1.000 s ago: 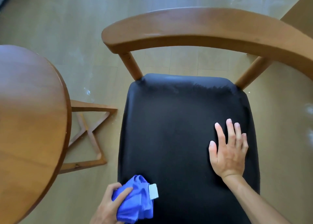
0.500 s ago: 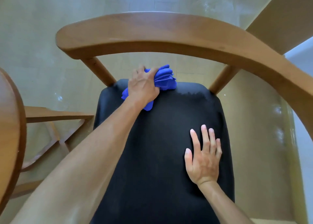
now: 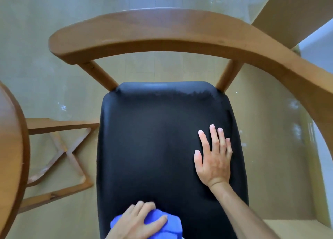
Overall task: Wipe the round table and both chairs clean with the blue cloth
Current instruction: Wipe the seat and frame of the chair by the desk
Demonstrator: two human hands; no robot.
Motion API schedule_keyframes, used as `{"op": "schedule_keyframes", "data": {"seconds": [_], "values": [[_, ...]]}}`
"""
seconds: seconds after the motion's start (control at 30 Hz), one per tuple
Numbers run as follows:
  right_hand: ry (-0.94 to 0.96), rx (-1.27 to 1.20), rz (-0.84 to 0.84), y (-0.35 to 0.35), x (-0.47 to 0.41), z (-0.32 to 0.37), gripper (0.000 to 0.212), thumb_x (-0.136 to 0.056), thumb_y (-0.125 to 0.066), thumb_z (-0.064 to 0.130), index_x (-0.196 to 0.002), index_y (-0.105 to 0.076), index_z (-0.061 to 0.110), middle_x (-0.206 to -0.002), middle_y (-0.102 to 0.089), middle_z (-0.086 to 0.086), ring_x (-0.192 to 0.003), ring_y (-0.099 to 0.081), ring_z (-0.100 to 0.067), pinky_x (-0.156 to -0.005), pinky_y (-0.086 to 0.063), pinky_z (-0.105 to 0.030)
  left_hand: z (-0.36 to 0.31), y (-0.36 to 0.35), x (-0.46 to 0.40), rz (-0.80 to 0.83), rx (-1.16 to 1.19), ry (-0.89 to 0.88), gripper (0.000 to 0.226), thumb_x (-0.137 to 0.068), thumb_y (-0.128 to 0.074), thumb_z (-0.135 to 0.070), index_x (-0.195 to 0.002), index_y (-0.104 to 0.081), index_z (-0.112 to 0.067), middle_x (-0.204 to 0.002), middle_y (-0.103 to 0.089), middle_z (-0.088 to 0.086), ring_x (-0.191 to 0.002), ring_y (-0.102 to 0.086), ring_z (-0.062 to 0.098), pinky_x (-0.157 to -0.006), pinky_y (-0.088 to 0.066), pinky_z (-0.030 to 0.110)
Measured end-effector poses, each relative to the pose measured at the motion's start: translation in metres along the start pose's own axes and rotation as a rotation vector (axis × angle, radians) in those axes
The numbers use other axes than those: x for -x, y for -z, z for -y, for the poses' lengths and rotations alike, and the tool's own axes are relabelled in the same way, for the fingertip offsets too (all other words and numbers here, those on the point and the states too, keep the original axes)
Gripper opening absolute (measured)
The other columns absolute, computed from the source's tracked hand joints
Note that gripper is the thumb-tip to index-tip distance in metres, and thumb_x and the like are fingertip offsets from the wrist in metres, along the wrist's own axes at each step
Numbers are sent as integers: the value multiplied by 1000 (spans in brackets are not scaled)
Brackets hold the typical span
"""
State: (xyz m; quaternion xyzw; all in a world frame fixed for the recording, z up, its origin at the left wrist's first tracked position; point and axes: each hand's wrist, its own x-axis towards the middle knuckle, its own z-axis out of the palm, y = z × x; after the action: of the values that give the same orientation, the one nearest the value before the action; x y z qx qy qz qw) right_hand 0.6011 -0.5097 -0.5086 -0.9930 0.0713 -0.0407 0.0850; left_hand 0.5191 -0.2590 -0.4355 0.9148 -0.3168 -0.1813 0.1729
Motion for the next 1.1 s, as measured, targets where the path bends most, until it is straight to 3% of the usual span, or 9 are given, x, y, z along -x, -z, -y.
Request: {"op": "schedule_keyframes", "data": {"seconds": [0.07,0.2,0.27,0.37,0.6,0.73,0.8,0.93,1.1], "values": [[0,-4,-9,-1,1,0,59,-86,-43,35,-143,-40,22,-155,-29,-12,-144,-21,-32,-116,-16,-52,32,27,-44,-120,-29,-176,57,-58,-60,-14,-113,-50,-26,-106,-44,7,-76,-56,25,-61,-53,26],[5,-1,-21,-2,1,-1,58,-87,-42,35,-143,-41,21,-155,-28,-11,-145,-20,-31,-116,-15,-51,76,82,-182,-349,-86,181,59,-69,-58,-2,-127,-55,-15,-114,-51,24,-92,-55,43,-69,-53,47],[4,2,-26,-3,2,-1,58,-87,-43,36,-143,-40,22,-155,-28,-11,-145,-19,-31,-116,-15,-51,94,95,-235,-351,-122,330,53,-80,-55,-7,-132,-53,-18,-121,-47,20,-104,-49,39,-74,-47,45],[6,3,-38,-4,1,-1,57,-87,-43,36,-143,-40,23,-155,-29,-11,-145,-20,-30,-117,-14,-50,98,95,-252,-343,-106,433,48,-82,-55,-12,-129,-52,-23,-120,-45,13,-103,-47,33,-65,-36,37],[8,16,-17,1,2,1,57,-87,-39,33,-142,-43,20,-154,-30,-12,-143,-22,-33,-116,-16,-51,19,40,-111,-199,-42,115,65,-53,-79,-14,-115,-61,-17,-107,-53,14,-71,-56,33,-44,-45,31],[-3,7,-6,4,2,2,55,-89,-39,34,-142,-44,21,-154,-31,-12,-143,-24,-33,-115,-17,-52,-15,1,8,143,-32,-218,67,-52,-68,-19,-116,-50,-23,-107,-43,8,-64,-52,22,-50,-46,25],[-4,10,-6,5,3,3,54,-90,-39,35,-142,-44,21,-154,-30,-11,-144,-23,-33,-116,-17,-51,-11,1,14,180,-56,-271,66,-49,-62,-15,-113,-50,-24,-106,-46,9,-64,-52,23,-51,-45,25],[7,6,-7,3,3,1,55,-89,-38,35,-143,-43,21,-154,-30,-12,-144,-23,-32,-115,-16,-51,14,35,-86,-73,-106,-73,68,-55,-70,-6,-119,-52,-19,-104,-58,18,-77,-56,35,-57,-51,38],[15,-9,-27,0,3,0,55,-90,-40,36,-143,-42,22,-155,-29,-11,-144,-22,-32,-116,-15,-50,63,76,-221,-264,-127,399,48,-83,-54,-10,-129,-48,-21,-126,-40,12,-105,-44,33,-67,-38,38]]}}
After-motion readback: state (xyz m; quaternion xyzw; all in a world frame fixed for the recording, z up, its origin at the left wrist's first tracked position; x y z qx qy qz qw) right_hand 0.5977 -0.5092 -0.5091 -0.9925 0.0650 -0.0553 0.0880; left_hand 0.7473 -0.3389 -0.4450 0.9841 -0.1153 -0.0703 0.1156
